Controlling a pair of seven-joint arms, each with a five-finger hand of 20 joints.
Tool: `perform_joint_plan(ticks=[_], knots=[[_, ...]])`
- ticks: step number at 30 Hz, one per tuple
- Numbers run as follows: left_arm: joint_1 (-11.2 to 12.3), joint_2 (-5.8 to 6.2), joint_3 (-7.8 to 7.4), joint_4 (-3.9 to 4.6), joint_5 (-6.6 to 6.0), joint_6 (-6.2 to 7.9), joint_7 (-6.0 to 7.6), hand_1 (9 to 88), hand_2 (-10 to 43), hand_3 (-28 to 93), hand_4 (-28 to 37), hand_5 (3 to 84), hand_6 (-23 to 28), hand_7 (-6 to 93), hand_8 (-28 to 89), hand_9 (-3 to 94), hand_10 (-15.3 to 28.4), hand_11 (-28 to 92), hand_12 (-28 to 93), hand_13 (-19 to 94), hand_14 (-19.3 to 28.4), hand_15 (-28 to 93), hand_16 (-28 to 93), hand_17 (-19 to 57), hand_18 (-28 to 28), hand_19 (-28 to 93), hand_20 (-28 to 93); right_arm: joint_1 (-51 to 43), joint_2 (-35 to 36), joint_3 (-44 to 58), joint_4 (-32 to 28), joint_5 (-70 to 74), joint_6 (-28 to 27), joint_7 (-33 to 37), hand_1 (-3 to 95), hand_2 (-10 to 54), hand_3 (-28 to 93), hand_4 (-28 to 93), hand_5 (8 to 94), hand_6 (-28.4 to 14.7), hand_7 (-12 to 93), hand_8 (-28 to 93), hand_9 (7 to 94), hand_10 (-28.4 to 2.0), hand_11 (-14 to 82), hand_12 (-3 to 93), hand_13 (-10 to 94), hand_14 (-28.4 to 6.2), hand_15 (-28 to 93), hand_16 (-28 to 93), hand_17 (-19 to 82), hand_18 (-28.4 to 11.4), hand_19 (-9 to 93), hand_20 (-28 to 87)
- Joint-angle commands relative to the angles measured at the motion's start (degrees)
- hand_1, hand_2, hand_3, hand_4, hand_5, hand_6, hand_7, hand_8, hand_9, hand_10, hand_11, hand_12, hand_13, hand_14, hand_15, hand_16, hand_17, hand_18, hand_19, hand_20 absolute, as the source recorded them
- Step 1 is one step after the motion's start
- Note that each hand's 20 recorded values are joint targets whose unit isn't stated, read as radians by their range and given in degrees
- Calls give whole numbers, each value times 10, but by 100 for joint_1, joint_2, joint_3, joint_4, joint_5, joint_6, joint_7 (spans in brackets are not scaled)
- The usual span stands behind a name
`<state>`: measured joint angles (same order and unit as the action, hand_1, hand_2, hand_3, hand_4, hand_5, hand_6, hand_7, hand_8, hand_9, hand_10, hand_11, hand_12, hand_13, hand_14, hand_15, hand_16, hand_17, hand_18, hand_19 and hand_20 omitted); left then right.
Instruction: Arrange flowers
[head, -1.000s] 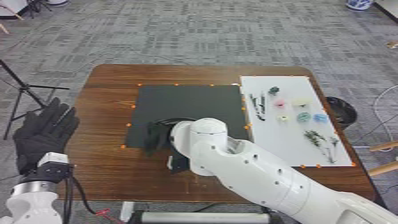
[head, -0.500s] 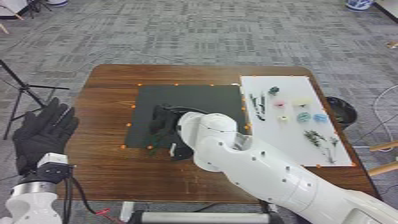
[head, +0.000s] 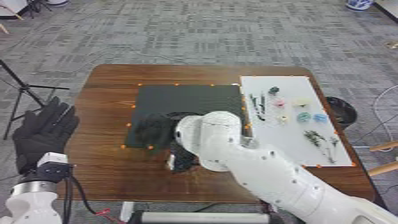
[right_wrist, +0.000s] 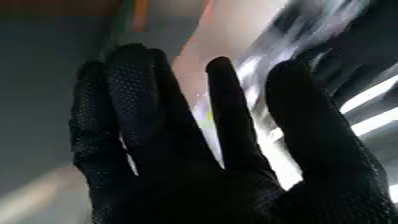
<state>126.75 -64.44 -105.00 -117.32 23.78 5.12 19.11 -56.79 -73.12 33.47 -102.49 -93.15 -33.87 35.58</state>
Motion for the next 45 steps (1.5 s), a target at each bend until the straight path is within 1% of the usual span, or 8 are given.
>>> perform_joint_plan(ticks=[1, 6, 12, 16, 25, 32, 39, 45], knots=[[-52, 45, 91, 38, 21, -66, 7, 228, 199, 698, -283, 399, 98, 73, -72, 292, 159, 182, 98, 206, 150, 199, -20, -84, 120, 278, 82, 28, -250, -392, 325, -265, -208, 310, 237, 166, 713, -195, 378, 36, 98, -110, 454, -210, 180, 206, 489, -176, 716, 266, 241, -233, 760, 321], [-50, 57, 117, 42, 19, -91, 40, 228, 199, 699, -283, 400, 98, 74, -73, 292, 160, 182, 96, 206, 149, 200, -22, -83, 120, 276, 83, 37, -257, -545, 411, -559, 26, 309, 237, 166, 705, -183, 345, 32, 94, -107, 424, -218, 163, 205, 479, -173, 710, 251, 240, -234, 759, 322], [-21, 37, 94, 36, -7, -125, 65, 228, 199, 699, -283, 400, 99, 73, -73, 292, 160, 181, 96, 206, 150, 200, -23, -83, 120, 274, 84, 114, -326, -608, 465, -683, -183, 575, 252, 194, 715, -183, 486, -141, 48, -97, 399, -219, 171, 194, 456, -173, 727, 215, 242, -227, 775, 325], [15, 17, 48, 23, -78, -156, 71, 229, 199, 698, -283, 400, 99, 73, -73, 292, 160, 179, 95, 206, 150, 198, -23, -83, 120, 273, 84, 215, -335, -684, 426, -755, -293, 1057, 287, 202, 704, -189, 553, -166, 42, -102, 426, -243, 174, 190, 464, -173, 735, 218, 253, -232, 791, 338], [74, -31, -43, 1, -122, -175, 48, 227, 199, 697, -283, 398, 98, 69, -72, 292, 156, 175, 96, 208, 148, 193, -22, -84, 121, 277, 84, 287, -185, -528, 167, -723, -356, 1674, 330, 197, 680, -168, 619, -164, 55, -105, 492, -252, 181, 194, 499, -180, 722, 241, 282, -248, 808, 345], [95, -45, -47, -7, -137, -175, 58, 227, 200, 697, -283, 397, 97, 68, -71, 292, 155, 175, 97, 209, 147, 190, -21, -84, 121, 280, 84, 152, 272, -731, -299, -1671, 1146, 963, 344, 97, 749, -163, 601, -93, 203, -81, 534, -216, 324, 250, 542, -155, 720, 280, 315, -244, 839, 330], [32, -9, 27, 10, -130, -146, 33, 229, 201, 694, -283, 397, 96, 68, -71, 292, 156, 174, 98, 209, 146, 191, -20, -84, 121, 280, 82, 158, 14, -640, 103, -1279, 486, 1087, 354, 88, 760, -184, 402, -63, 76, -89, 547, -200, 270, 217, 550, -155, 689, 285, 311, -244, 832, 302], [4, -10, 68, 23, -126, -121, 20, 228, 201, 694, -283, 397, 96, 69, -71, 293, 156, 175, 98, 210, 146, 190, -20, -83, 121, 280, 82, 99, -156, -518, 562, -994, -40, 1182, 362, 142, 743, -176, 411, -58, 66, -93, 530, -200, 222, 204, 529, -161, 680, 279, 287, -244, 819, 293]])
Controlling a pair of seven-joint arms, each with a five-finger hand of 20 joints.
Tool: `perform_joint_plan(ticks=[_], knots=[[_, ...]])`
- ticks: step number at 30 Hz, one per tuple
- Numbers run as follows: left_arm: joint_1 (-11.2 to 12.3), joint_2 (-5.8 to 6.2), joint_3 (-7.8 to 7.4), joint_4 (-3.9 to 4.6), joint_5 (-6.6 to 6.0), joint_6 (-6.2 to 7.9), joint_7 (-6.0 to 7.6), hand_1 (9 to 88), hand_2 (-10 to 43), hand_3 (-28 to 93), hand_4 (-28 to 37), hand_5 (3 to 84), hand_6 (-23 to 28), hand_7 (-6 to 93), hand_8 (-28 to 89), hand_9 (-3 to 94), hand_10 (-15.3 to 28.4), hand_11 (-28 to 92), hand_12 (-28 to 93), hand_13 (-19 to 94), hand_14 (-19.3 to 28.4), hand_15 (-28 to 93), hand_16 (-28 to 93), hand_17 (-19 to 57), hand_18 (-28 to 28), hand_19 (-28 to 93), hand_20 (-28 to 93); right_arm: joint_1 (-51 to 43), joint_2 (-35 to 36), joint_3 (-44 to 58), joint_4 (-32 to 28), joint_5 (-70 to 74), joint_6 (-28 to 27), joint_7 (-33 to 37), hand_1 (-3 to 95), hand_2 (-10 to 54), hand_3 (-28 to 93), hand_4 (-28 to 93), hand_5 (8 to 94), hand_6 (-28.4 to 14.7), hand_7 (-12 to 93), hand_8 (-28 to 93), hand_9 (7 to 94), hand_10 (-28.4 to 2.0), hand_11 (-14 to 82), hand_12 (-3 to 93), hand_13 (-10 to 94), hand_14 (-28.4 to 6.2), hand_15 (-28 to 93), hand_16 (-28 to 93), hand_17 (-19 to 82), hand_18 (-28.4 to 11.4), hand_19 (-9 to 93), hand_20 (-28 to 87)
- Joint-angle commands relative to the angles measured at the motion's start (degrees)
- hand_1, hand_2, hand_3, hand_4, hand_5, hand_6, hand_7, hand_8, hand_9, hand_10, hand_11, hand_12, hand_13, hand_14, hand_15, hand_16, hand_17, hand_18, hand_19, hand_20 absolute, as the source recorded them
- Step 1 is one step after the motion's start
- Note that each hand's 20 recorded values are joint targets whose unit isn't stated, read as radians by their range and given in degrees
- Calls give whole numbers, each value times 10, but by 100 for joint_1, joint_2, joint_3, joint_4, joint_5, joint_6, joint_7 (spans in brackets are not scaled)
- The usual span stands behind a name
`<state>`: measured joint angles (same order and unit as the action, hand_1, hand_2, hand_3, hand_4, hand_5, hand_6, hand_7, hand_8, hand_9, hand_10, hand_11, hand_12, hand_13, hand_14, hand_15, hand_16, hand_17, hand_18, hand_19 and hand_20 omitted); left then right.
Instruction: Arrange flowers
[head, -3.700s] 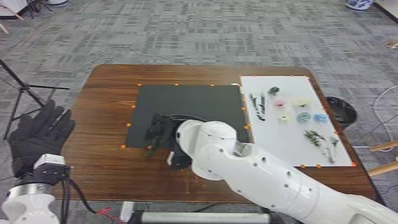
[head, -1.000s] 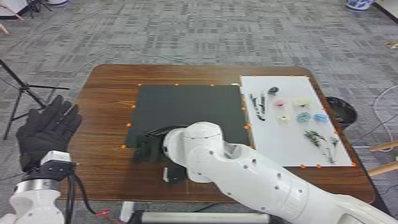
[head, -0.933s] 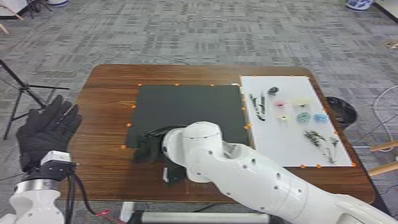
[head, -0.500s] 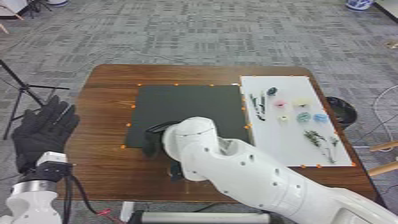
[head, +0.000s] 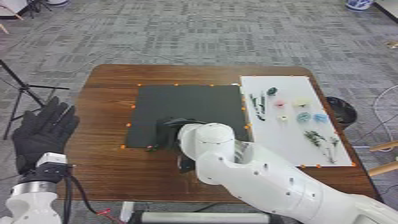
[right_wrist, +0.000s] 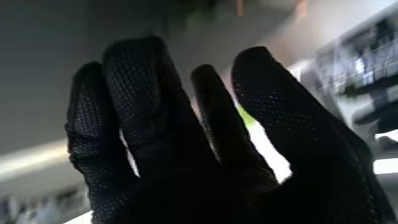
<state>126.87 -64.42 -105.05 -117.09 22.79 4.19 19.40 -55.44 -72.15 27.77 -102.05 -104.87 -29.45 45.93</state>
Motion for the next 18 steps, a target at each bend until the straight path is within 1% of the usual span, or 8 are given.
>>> perform_joint_plan(ticks=[1, 3, 5, 7, 10, 12, 14, 18], knots=[[-24, -11, 77, 12, -22, -36, -22, 227, 201, 695, -283, 397, 96, 69, -71, 293, 156, 175, 97, 210, 146, 190, -20, -83, 121, 280, 81, -54, -263, 92, 578, 222, -571, 132, 363, 150, 743, -173, 408, -56, 64, -93, 529, -202, 219, 205, 527, -162, 681, 279, 285, -245, 819, 294], [3, -27, 62, -6, -36, -26, -8, 228, 202, 694, -283, 398, 96, 69, -71, 293, 156, 176, 97, 210, 146, 191, -20, -84, 121, 281, 82, -43, -269, 97, 637, 389, -667, 252, 365, 165, 745, -167, 410, -61, 63, -93, 522, -202, 197, 195, 520, -164, 668, 270, 278, -242, 809, 291], [6, -21, 45, -2, -46, -35, 14, 228, 202, 694, -283, 398, 96, 69, -72, 293, 155, 178, 98, 211, 147, 193, -20, -84, 121, 282, 82, -25, -221, 71, 617, 394, -682, 241, 370, 174, 745, -165, 466, -107, 50, -100, 508, -206, 156, 169, 514, -156, 612, 243, 273, -237, 795, 283], [32, -26, 21, -17, -59, -16, 36, 228, 202, 693, -283, 398, 95, 70, -72, 294, 156, 179, 97, 210, 148, 194, -21, -84, 121, 284, 82, -11, -203, 78, 593, 415, -765, 258, 374, 177, 745, -166, 522, -134, 42, -100, 498, -212, 144, 161, 507, -157, 596, 238, 268, -235, 790, 281], [19, -20, 26, -13, -98, -19, 48, 228, 202, 693, -283, 399, 96, 71, -72, 294, 155, 180, 96, 211, 147, 196, -21, -85, 122, 286, 82, -6, -183, 115, 537, 503, -722, 291, 381, 174, 742, -168, 577, -143, 46, -103, 493, -222, 142, 163, 503, -160, 597, 239, 262, -236, 786, 282], [35, -29, 17, -24, -186, -37, 72, 228, 202, 694, -283, 399, 96, 71, -72, 294, 155, 181, 96, 212, 146, 200, -21, -85, 122, 289, 82, -19, -161, 131, 458, 499, -696, 278, 385, 163, 746, -172, 599, -148, 46, -107, 494, -229, 145, 167, 497, -164, 618, 244, 261, -237, 786, 286], [38, -32, 5, -20, -133, -35, 64, 227, 202, 694, -283, 399, 95, 71, -73, 296, 156, 184, 96, 212, 146, 202, -23, -86, 122, 291, 82, -29, -153, 181, 398, 465, -731, 248, 391, 157, 746, -177, 611, -149, 48, -109, 495, -231, 145, 168, 496, -165, 630, 246, 261, -239, 787, 289], [52, -47, -23, -23, -128, -67, 82, 227, 201, 696, -283, 400, 95, 73, -73, 296, 155, 187, 95, 212, 146, 205, -25, -86, 122, 294, 81, 3, -75, 289, 237, 564, -833, 303, 412, 140, 749, -189, 630, -150, 53, -113, 492, -230, 140, 166, 494, -167, 645, 247, 261, -238, 785, 294]])
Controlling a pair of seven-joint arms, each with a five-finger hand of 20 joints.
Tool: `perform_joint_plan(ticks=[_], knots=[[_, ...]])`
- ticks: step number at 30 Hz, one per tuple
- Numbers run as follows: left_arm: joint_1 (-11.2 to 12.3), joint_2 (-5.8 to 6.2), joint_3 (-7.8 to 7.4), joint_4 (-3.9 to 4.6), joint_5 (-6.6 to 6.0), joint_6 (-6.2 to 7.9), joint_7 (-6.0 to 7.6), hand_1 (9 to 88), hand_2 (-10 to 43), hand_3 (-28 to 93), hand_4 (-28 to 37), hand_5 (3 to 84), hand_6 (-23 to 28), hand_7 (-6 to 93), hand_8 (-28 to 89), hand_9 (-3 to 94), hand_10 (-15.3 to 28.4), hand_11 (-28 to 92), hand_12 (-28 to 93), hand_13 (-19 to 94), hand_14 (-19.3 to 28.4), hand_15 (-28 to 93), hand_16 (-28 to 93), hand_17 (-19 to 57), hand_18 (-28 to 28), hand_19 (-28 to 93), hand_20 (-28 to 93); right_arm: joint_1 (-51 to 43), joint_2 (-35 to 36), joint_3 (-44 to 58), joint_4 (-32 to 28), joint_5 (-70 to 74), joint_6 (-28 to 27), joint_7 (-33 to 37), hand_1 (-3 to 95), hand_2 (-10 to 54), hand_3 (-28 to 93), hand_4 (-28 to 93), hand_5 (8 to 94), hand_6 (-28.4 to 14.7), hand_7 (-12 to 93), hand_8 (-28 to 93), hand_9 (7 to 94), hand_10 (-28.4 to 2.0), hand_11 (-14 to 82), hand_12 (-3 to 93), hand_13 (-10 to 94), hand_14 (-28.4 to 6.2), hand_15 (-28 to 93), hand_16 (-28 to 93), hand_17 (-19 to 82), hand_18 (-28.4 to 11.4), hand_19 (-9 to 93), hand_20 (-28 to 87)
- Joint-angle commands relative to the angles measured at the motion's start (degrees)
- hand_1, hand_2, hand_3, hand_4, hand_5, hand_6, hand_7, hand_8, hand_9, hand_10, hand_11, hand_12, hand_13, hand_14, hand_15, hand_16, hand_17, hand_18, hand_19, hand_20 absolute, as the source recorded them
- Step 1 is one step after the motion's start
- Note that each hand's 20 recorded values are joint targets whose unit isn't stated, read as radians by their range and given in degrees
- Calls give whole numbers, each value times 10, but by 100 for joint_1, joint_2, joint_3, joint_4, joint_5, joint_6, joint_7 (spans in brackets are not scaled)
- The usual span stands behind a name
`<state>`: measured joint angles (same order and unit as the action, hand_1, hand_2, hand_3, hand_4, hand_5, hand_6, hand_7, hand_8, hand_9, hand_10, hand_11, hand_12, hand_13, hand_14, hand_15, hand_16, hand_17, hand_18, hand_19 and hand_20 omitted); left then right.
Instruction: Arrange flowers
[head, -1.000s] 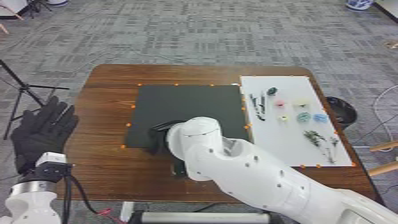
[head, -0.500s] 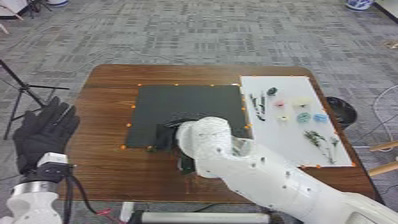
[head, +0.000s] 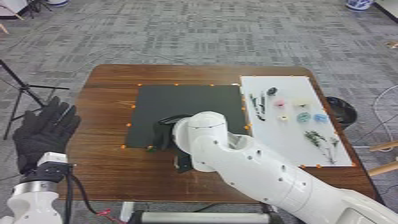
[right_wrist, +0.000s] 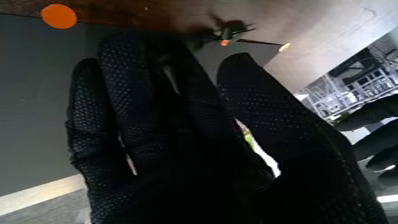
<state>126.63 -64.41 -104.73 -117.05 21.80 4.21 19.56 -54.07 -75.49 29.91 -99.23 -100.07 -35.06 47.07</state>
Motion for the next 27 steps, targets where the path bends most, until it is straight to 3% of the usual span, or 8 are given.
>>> perform_joint_plan(ticks=[1, 16, 24, 27], knots=[[68, -41, -54, -23, -44, -64, 68, 227, 201, 696, -283, 400, 95, 73, -73, 296, 155, 188, 95, 212, 146, 206, -25, -86, 122, 295, 81, -124, 307, 95, -111, 139, -246, 212, 419, 133, 752, -190, 637, -150, 56, -114, 489, -229, 137, 164, 493, -167, 645, 247, 261, -237, 785, 295], [150, -58, -113, -59, -32, -59, 67, 227, 200, 696, -283, 400, 95, 73, -73, 296, 156, 189, 91, 213, 146, 214, -29, -85, 122, 298, 79, -198, 620, 732, -1108, 208, 133, -31, 471, 102, 738, -220, 609, -161, 52, -106, 475, -224, 124, 166, 489, -154, 620, 316, 263, -235, 784, 309], [76, -14, -30, -57, -50, 80, 21, 227, 200, 695, -283, 400, 95, 73, -74, 297, 155, 191, 91, 214, 146, 216, -31, -85, 122, 299, 79, -69, 386, 806, -599, 430, 41, 23, 470, 102, 740, -217, 595, -162, 48, -104, 468, -226, 123, 170, 488, -156, 618, 324, 262, -236, 785, 312], [120, -19, -33, -82, -38, 63, 9, 227, 200, 695, -283, 400, 95, 75, -74, 297, 155, 191, 91, 213, 146, 217, -31, -85, 122, 299, 78, -122, 373, 874, -581, 887, -468, 365, 420, 129, 752, -193, 511, -116, 44, -84, 480, -237, 130, 175, 491, -175, 635, 276, 262, -244, 790, 308]])
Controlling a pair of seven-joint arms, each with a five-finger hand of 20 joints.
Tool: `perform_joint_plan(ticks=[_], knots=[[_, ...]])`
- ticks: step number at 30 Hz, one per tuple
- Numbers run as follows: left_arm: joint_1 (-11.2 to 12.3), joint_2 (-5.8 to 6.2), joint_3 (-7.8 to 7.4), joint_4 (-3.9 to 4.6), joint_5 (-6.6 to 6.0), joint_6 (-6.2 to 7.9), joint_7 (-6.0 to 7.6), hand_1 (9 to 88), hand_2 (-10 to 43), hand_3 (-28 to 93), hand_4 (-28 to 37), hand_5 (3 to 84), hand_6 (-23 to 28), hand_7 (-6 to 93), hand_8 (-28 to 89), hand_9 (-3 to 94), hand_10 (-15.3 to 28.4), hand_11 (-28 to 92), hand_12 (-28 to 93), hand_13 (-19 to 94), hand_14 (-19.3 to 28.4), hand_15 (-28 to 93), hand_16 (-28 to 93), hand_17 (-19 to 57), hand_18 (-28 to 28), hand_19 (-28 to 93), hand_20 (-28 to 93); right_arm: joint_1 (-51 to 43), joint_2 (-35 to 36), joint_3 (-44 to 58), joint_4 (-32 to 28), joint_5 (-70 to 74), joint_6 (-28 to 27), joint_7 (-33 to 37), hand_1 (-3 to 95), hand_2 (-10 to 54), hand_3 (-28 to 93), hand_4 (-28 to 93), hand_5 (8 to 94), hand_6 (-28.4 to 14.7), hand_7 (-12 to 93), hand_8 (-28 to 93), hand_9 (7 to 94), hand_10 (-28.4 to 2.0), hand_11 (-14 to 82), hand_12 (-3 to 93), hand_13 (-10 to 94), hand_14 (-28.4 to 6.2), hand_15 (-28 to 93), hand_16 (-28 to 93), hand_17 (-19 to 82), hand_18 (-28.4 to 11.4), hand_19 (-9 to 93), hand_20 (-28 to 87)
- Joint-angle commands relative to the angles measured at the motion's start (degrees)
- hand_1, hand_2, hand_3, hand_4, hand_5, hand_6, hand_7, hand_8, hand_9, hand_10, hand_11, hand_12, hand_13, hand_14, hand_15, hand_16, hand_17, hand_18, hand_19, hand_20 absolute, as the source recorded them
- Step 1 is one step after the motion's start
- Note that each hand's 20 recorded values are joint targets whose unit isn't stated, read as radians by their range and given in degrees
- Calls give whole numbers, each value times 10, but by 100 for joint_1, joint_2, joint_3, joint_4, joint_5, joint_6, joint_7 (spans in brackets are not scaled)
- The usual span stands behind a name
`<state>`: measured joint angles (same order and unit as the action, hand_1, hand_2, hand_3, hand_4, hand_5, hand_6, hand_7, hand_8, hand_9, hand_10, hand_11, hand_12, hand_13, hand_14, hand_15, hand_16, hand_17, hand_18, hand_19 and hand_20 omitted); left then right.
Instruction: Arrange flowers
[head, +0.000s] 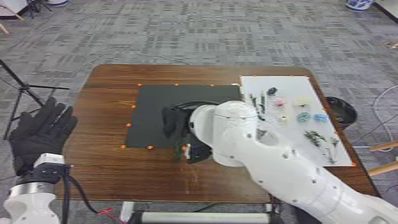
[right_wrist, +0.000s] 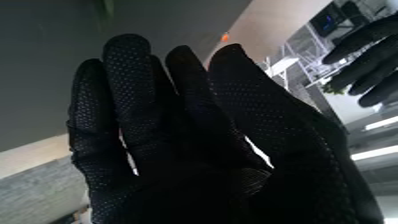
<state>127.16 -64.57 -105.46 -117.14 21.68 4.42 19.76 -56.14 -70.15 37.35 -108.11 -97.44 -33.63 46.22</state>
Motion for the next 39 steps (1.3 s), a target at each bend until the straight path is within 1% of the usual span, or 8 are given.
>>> perform_joint_plan(ticks=[1, 4, 14, 16, 19, 21, 36, 39], knots=[[108, 3, 20, -89, -29, 46, -11, 227, 200, 695, -283, 400, 95, 75, -74, 297, 155, 192, 91, 213, 146, 217, -31, -84, 122, 299, 78, 62, -185, 163, 336, 864, -809, 586, 410, 123, 749, -189, 501, -105, 46, -83, 481, -244, 125, 175, 491, -180, 637, 266, 259, -249, 791, 307], [145, -21, -3, -104, -54, 53, -7, 227, 200, 694, -283, 400, 95, 75, -75, 297, 155, 192, 90, 213, 147, 218, -32, -84, 122, 300, 78, -37, -144, 74, 286, 1004, -951, 736, 386, 113, 721, -180, 463, -67, 50, -82, 473, -261, 115, 180, 480, -199, 646, 249, 244, -260, 791, 305], [78, 19, 67, -93, -48, 69, -105, 227, 200, 693, -283, 401, 95, 75, -75, 298, 154, 195, 89, 214, 146, 225, -34, -86, 123, 306, 78, -186, -294, -58, 387, 1157, -1370, 813, 385, 102, 694, -179, 466, -40, 51, -88, 476, -261, 113, 186, 475, -212, 657, 235, 236, -267, 792, 306], [66, 18, 83, -89, -33, 57, -129, 227, 201, 692, -283, 400, 94, 75, -75, 298, 154, 196, 89, 214, 146, 225, -35, -86, 123, 307, 77, -183, -336, -107, 517, 1208, -1378, 940, 387, 106, 691, -183, 496, -63, 45, -94, 477, -262, 111, 186, 474, -211, 656, 232, 235, -268, 791, 307], [56, 21, 87, -85, -41, 58, -145, 226, 201, 692, -283, 400, 94, 75, -75, 298, 154, 198, 89, 214, 146, 227, -35, -86, 123, 308, 77, -202, -319, -131, 612, 1130, -1353, 975, 397, 128, 687, -196, 550, -163, 35, -96, 468, -264, 109, 188, 470, -209, 658, 226, 233, -262, 789, 306], [54, 21, 74, -78, -40, 69, -149, 226, 201, 693, -283, 400, 94, 76, -75, 298, 154, 199, 89, 214, 146, 229, -36, -85, 122, 308, 76, -204, -281, -119, 620, 1022, -1286, 933, 409, 133, 685, -201, 559, -180, 37, -101, 467, -264, 110, 188, 465, -209, 663, 228, 233, -261, 789, 307], [91, 30, 83, -113, -58, 107, -167, 224, 199, 696, -283, 401, 94, 76, -75, 298, 155, 203, 87, 214, 147, 236, -39, -86, 123, 310, 75, -80, -139, 156, 439, 403, -379, 444, 460, 122, 703, -214, 554, -192, 37, -113, 447, -256, 117, 187, 454, -200, 685, 238, 239, -249, 792, 314], [108, 27, 72, -115, -52, 98, -161, 225, 198, 696, -283, 401, 94, 77, -76, 298, 155, 204, 86, 215, 146, 237, -41, -86, 123, 311, 74, -103, -41, -46, 363, -240, 18, 251, 465, 120, 709, -207, 571, -177, 42, -110, 467, -248, 128, 188, 467, -192, 686, 238, 246, -247, 792, 314]])
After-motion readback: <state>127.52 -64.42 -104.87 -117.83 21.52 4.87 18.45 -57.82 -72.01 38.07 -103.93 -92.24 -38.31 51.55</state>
